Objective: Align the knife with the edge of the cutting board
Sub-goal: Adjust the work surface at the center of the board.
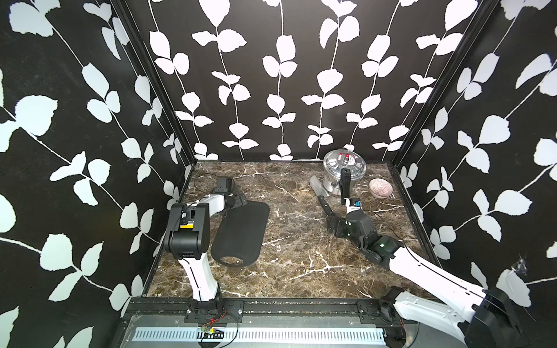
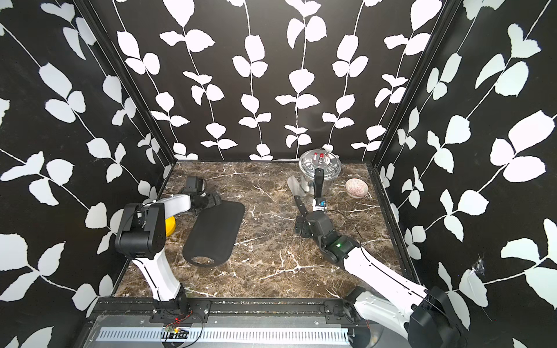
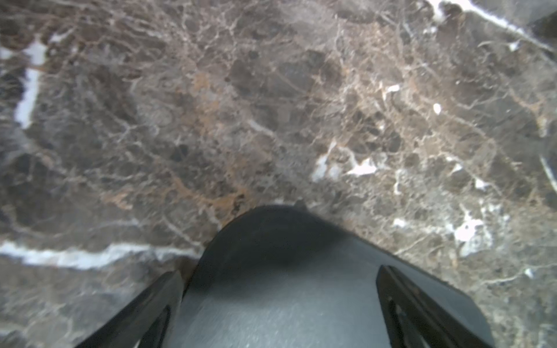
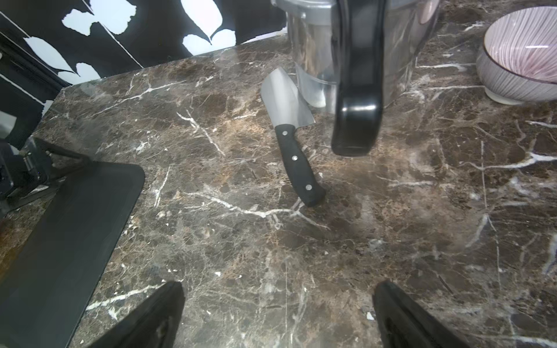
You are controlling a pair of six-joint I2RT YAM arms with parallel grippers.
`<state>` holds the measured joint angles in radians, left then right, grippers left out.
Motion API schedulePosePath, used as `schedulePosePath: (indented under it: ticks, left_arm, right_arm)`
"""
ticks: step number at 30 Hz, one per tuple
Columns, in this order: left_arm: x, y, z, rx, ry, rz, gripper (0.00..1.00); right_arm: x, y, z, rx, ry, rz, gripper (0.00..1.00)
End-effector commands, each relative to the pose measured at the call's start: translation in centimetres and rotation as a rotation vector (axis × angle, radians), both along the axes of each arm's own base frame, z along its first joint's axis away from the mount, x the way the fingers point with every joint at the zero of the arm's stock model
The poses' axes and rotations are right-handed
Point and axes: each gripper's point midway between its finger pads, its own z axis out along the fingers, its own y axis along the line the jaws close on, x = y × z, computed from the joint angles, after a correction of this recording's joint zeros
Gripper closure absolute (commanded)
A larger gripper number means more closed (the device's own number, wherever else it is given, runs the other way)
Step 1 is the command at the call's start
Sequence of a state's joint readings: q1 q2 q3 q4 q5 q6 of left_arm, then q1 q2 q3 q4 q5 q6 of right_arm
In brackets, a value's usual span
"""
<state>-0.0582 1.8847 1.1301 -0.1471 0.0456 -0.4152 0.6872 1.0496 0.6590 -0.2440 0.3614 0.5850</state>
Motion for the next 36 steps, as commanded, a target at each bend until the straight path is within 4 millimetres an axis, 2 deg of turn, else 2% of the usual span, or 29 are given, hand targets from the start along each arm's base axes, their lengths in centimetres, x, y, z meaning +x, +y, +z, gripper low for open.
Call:
schedulePosePath:
  ticks: [1,4,7,14,18,21,23,26,28,31,36]
  left_arm:
    - [-1.5,-2.4,-1.4,-0.065,0.077,-0.037,0.02]
    - [-1.8,-5.3,-0.7,-0.057,0.069,-0.111,0.02]
    - [-2.3,-9.6,-0.1,-0.061,0.062,-0.212,0.02]
    - [-4.7,-17.9,-0.2,-0.13,0.08,-0.336,0.02]
    - [-6.2,-20.8,-0.1,-0.162,0.091,-0.37,0.02]
    - [-7.1,-22.1,1.1,-0.168,0.072,-0.394,0.02]
    - [-7.7,-21.2,2.2,-0.137,0.06,-0.362,0.01]
    - [-8.7,-18.0,3.8,-0.064,0.045,-0.255,0.02]
    - [-10.2,-15.3,5.0,-0.005,0.06,-0.192,0.02]
    - [-13.0,-12.1,5.3,0.036,0.106,-0.106,0.01]
    - [-19.1,-6.4,3.7,0.035,0.222,0.096,0.02]
  right_arm:
    - [0.6,0.6,1.2,0.001,-0.027,-0.01,0.0]
    - [0.6,1.3,1.0,-0.003,-0.018,0.01,0.0]
    - [0.6,1.8,0.9,0.001,-0.016,0.023,0.0]
    - [0.6,2.8,0.2,0.01,0.004,0.055,0.01]
    - [0.2,3.7,-0.4,0.003,0.025,0.095,0.01]
    - [0.0,4.7,-1.3,-0.014,0.049,0.137,0.0]
    - [-0.2,5.7,-1.7,-0.027,0.065,0.178,0.0]
    - [-0.3,7.6,-2.5,-0.053,0.087,0.25,0.01]
    - [-0.3,9.6,-3.1,-0.065,0.108,0.314,0.01]
    - [0.0,12.1,-3.9,-0.052,0.144,0.371,0.01]
    - [1.1,15.5,-4.3,0.001,0.165,0.423,0.01]
